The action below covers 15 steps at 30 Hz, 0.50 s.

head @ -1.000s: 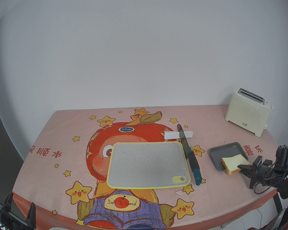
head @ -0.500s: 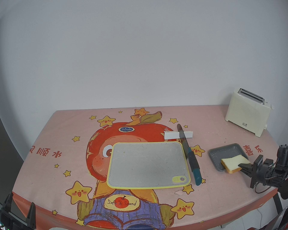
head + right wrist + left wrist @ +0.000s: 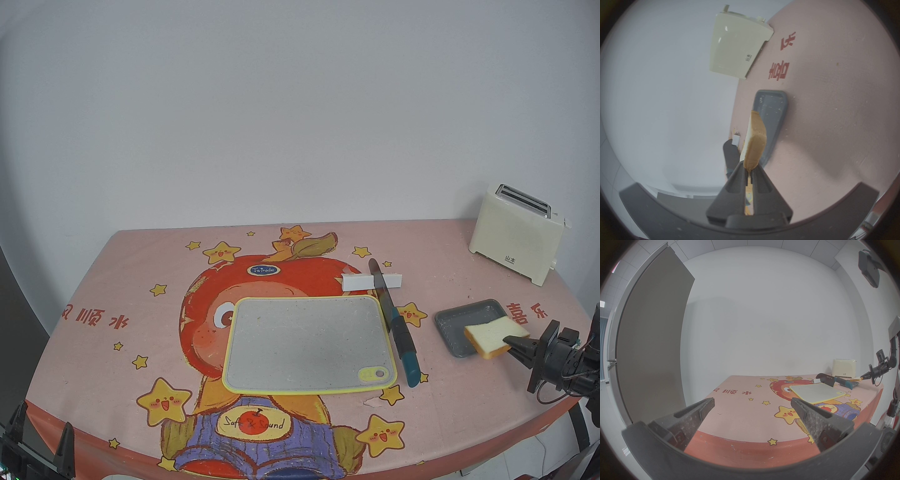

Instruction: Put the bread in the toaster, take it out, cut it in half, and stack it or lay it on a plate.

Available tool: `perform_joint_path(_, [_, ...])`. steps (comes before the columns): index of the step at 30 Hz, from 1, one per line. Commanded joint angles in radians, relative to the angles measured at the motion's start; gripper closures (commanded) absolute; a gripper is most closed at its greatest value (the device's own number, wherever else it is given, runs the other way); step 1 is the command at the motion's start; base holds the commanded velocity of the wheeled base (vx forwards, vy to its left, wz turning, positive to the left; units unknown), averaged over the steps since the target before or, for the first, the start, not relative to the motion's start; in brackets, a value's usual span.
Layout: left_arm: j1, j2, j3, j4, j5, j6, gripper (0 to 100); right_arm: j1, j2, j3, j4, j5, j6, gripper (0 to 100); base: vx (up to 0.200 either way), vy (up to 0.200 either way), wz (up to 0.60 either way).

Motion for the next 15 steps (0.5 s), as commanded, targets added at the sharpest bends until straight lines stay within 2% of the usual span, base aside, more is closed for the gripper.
perform_joint_path(1, [0.001,-0.010,0.018,0.000,0.000,-0.001,0,-0.012,-0.192,0.019,0.016,0.002,0.087,100,0.000,0.000,0.00])
perform_joint_path(9, [0.001,-0.010,0.018,0.000,0.000,-0.001,0,-0.075,-0.206,0.019,0.024,0.003,0.094,100,0.000,0.000,0.00])
perform_joint_path(12, [0.001,-0.010,0.018,0.000,0.000,-0.001,0,-0.075,-0.204,0.019,0.027,0.005,0.097,100,0.000,0.000,0.00])
perform_joint_path(15, [0.001,-0.010,0.018,0.000,0.000,-0.001,0,-0.076,-0.203,0.019,0.028,0.025,0.097,100,0.000,0.000,0.00])
